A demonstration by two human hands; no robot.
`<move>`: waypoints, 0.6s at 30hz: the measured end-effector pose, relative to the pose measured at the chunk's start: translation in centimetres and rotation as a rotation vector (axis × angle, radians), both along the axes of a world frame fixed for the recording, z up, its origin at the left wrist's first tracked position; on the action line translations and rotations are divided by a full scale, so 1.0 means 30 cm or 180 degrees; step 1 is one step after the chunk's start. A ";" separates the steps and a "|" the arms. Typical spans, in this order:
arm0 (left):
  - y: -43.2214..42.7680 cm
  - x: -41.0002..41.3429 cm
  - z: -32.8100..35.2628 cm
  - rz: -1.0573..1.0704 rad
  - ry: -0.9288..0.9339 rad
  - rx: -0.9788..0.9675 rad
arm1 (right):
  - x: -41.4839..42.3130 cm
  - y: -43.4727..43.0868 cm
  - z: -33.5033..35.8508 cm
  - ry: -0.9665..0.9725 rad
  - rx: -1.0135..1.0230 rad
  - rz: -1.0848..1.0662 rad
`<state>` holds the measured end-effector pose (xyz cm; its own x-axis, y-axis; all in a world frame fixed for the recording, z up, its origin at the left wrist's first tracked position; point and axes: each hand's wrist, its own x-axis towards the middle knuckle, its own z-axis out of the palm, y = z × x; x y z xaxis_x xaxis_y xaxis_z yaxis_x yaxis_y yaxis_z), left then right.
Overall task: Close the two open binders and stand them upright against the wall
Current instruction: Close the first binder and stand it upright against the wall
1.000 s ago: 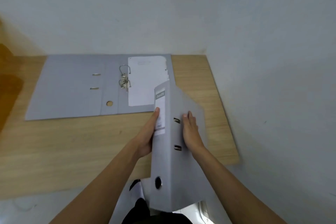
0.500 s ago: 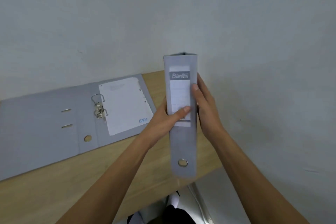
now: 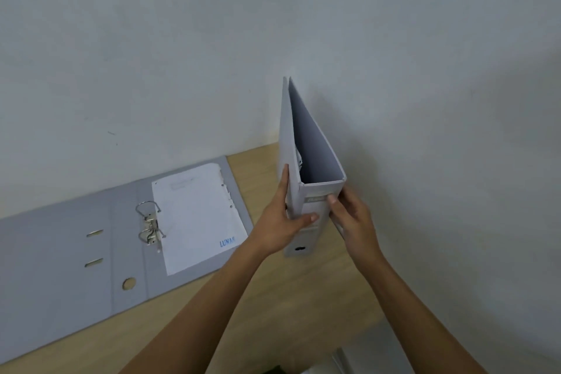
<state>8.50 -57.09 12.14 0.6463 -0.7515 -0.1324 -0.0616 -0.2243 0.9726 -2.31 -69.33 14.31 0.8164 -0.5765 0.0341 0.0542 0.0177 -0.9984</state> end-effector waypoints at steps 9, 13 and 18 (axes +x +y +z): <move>-0.191 0.110 -0.027 0.0077 -0.0207 0.0257 | 0.081 -0.177 -0.044 0.0636 -0.0620 -0.0723; -0.264 0.161 -0.028 0.0078 -0.0236 0.0290 | 0.129 -0.208 -0.044 0.0516 -0.0334 -0.0736; -0.328 0.203 -0.029 0.0183 -0.0243 0.0349 | 0.165 -0.210 -0.038 0.0428 -0.0116 -0.0736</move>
